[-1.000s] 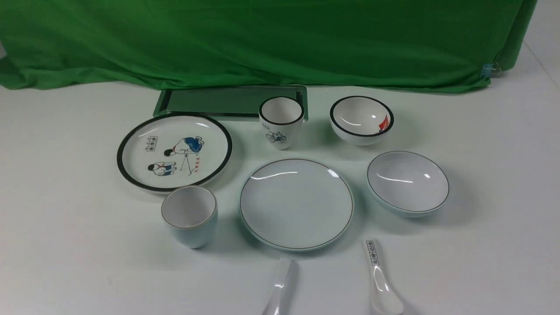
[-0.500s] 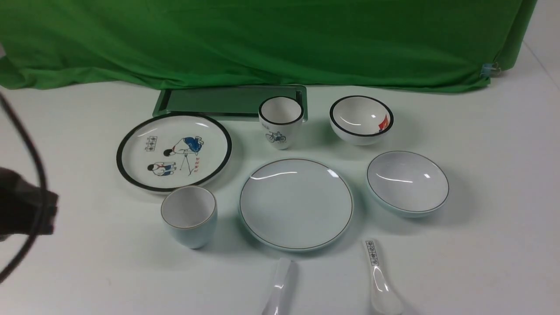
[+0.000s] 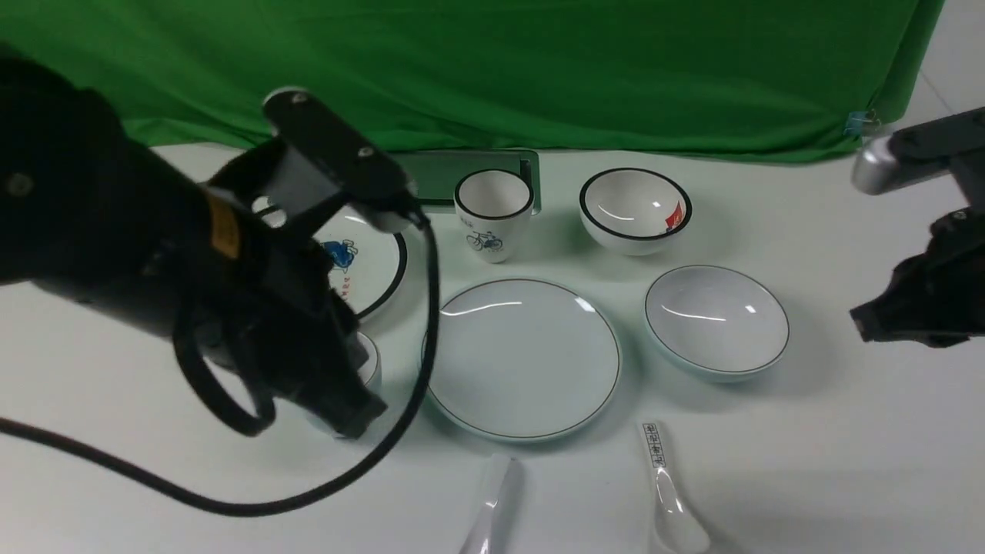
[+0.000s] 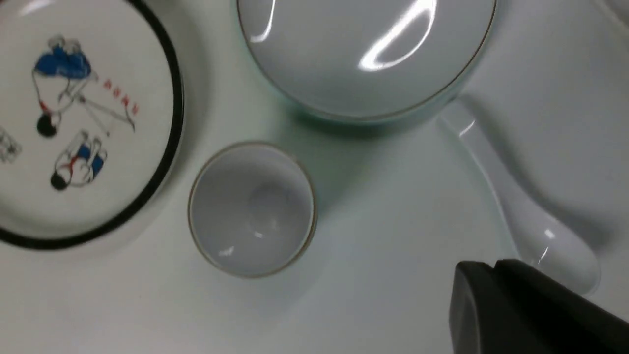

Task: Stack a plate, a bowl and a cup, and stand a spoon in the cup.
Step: Use the right arm to grab a blue rice bowl

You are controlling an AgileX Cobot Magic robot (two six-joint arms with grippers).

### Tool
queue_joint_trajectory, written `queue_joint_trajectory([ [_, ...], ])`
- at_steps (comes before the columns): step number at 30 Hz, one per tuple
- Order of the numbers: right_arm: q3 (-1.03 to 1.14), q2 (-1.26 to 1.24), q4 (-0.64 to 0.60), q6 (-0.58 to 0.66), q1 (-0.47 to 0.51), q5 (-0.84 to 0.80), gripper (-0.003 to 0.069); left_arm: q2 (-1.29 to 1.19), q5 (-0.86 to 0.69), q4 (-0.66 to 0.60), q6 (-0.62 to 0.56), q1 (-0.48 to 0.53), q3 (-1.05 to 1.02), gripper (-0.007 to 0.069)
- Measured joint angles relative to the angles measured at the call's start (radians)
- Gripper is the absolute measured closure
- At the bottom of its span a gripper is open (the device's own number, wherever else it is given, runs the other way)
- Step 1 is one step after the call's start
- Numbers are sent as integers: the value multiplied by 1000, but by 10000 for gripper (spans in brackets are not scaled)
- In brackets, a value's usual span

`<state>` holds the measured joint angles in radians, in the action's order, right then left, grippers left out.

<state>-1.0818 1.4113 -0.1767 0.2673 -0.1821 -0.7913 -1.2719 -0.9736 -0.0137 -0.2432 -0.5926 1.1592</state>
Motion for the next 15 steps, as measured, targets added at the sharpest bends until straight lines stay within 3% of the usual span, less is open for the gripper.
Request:
queue_joint_trajectory([
  [3, -33, 84, 0, -9, 0, 10, 620, -3, 15, -2, 1, -5, 11, 653],
  [10, -68, 280, -1, -96, 16, 193, 266, -3, 25, 30, 3, -5, 11, 653],
  [13, -68, 338, -1, -126, 28, 271, 186, -3, 46, 39, 1, -5, 11, 653],
  [15, -68, 381, -2, -140, 32, 334, 174, -3, 73, 43, -6, -5, 11, 653],
])
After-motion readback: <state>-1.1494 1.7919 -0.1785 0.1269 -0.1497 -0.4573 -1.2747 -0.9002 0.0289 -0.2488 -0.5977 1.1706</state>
